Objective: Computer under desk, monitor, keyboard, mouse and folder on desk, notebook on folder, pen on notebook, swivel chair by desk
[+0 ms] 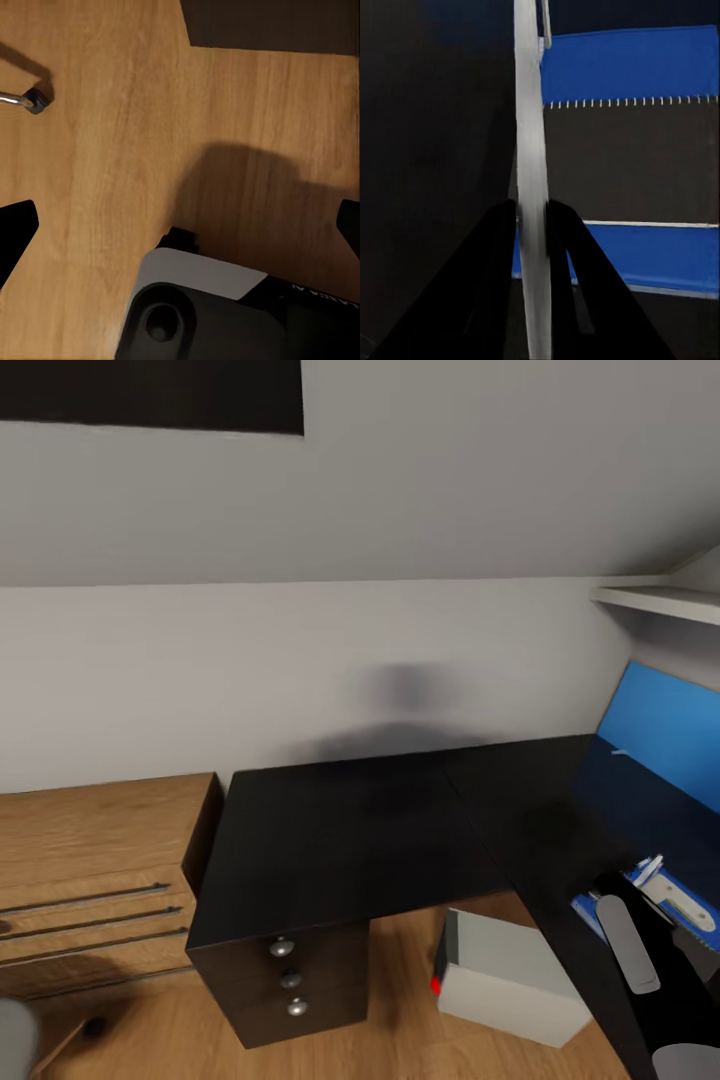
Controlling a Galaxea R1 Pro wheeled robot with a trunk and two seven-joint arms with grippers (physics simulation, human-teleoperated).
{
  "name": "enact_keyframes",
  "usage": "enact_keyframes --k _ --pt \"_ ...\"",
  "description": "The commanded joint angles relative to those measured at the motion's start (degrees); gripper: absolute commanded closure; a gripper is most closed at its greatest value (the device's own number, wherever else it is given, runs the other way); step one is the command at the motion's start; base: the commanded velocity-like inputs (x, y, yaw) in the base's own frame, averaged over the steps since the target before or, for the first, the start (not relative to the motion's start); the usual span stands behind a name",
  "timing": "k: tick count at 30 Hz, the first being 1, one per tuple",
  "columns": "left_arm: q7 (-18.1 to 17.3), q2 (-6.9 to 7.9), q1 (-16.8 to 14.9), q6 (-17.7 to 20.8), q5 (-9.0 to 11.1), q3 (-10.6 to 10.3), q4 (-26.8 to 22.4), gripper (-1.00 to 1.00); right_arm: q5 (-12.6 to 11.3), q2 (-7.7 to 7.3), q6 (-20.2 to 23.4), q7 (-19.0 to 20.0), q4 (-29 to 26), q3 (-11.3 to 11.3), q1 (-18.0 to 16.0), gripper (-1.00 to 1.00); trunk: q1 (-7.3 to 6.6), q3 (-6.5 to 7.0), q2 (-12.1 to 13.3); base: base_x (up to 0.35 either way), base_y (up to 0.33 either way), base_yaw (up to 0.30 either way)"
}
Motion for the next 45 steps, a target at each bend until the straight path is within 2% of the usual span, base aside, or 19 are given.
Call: enact_keyframes --k 1,14,25,27,30,34,37,39,45 --pt "0.5 0.04 0.0 0.3 0.4 -0.3 -0.1 -1.00 -0.2 -0.01 0.3 -0.2 0.1 0.0 0.0 1.00 0.01 -0.08 -0.1 0.000 0.000 -0.288" --pt "0.5 0.02 0.0 0.2 0.4 -0.3 -0.1 -1.00 -0.1 0.10 0.2 -0.2 0.1 -0.1 0.0 1.00 0.01 -0.11 -0.1 0.000 0.000 -0.054" --pt "0.3 0.00 0.0 0.2 0.2 -0.8 -0.1 -1.00 0.3 0.12 -3.4 0.1 0.8 0.4 -0.1 1.00 0.01 -0.11 -0.1 0.000 0.000 0.000" --pt "0.3 0.01 0.0 0.2 0.2 -0.8 -0.1 -1.00 0.4 0.05 -3.5 0.1 1.9 0.5 -0.5 1.00 0.01 -0.11 -0.1 0.000 0.000 0.000" --pt "0.3 0.02 0.0 0.2 0.2 -0.8 -0.1 -1.00 1.0 -0.03 -3.6 0.2 5.2 0.5 -2.9 1.00 0.01 -0.11 -0.1 0.000 0.000 0.000" --pt "0.3 -0.04 0.0 0.2 0.2 -0.8 -0.1 -1.00 4.0 -0.50 -3.6 0.4 11.8 0.5 -7.1 1.00 0.01 -0.11 -0.1 0.000 0.000 0.000" --pt "0.3 -0.12 0.0 0.2 0.2 -0.9 -0.1 -1.00 7.7 -1.57 -3.6 0.6 17.8 0.5 -10.8 1.00 0.01 -0.11 -0.1 0.000 0.000 0.000" --pt "0.3 -0.14 0.0 0.2 0.2 -0.9 -0.1 -1.00 9.0 -2.20 -3.6 1.0 20.3 0.5 -12.5 1.00 0.01 -0.11 -0.1 0.000 0.000 0.000" --pt "0.3 -0.11 0.0 0.2 0.2 -0.9 0.0 -1.00 10.2 -3.60 -3.6 1.8 23.3 0.5 -14.3 1.00 0.01 -0.11 -0.1 0.000 0.000 0.000"
